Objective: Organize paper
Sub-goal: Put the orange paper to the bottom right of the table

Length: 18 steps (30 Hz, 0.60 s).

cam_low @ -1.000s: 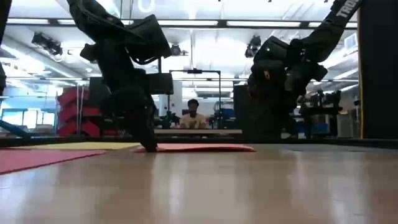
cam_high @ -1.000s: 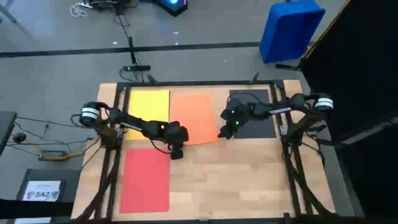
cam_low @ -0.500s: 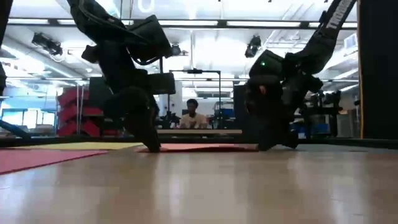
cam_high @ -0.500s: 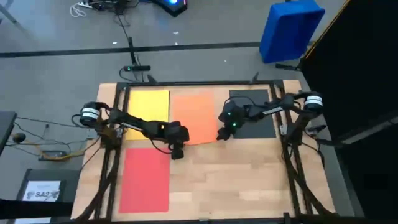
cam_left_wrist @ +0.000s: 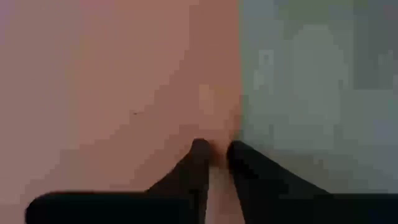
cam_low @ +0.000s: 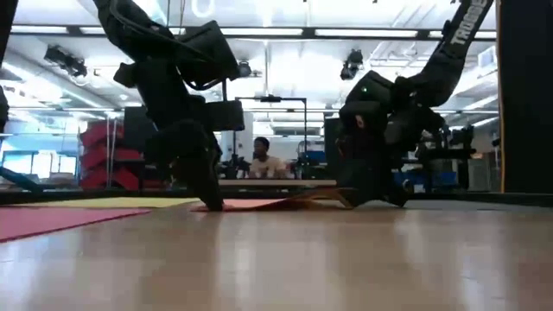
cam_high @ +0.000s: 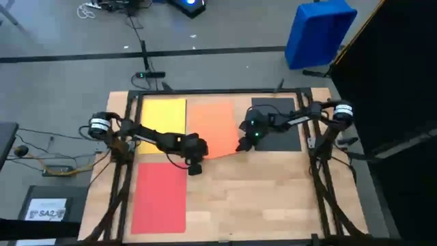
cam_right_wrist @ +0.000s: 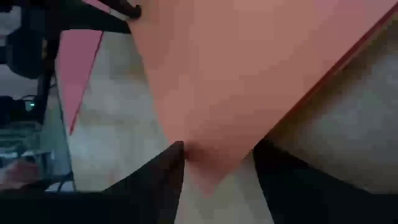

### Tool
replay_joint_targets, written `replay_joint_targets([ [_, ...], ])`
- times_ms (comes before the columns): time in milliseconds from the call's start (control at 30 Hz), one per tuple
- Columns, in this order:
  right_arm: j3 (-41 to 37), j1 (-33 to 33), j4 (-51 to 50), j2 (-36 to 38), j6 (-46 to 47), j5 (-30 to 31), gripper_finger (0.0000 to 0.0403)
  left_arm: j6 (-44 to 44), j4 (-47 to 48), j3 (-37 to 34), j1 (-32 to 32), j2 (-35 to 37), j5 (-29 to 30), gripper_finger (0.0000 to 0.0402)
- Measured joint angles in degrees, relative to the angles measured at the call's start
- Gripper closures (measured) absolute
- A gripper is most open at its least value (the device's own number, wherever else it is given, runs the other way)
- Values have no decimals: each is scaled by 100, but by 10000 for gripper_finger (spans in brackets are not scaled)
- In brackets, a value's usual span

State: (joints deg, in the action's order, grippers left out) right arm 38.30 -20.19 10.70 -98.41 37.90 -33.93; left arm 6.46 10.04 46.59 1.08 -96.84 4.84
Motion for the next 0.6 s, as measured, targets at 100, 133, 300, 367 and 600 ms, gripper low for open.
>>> replay_joint_targets([
  [100, -3, -76, -1, 0, 89, -172, 233, 0, 2, 1, 0, 0, 0, 353],
  [133, -4, -95, -2, 0, 97, -198, 233, 0, 2, 2, 0, 0, 0, 353],
  [300, -4, -182, 0, 9, 148, -407, 233, 0, 7, 2, 2, 0, 0, 353],
  [367, -4, -198, 1, 9, 154, -427, 233, 2, 9, 2, 2, 2, 0, 353],
  [600, -4, -200, 11, 15, 156, -490, 236, 2, 12, 2, 2, 2, 0, 353],
])
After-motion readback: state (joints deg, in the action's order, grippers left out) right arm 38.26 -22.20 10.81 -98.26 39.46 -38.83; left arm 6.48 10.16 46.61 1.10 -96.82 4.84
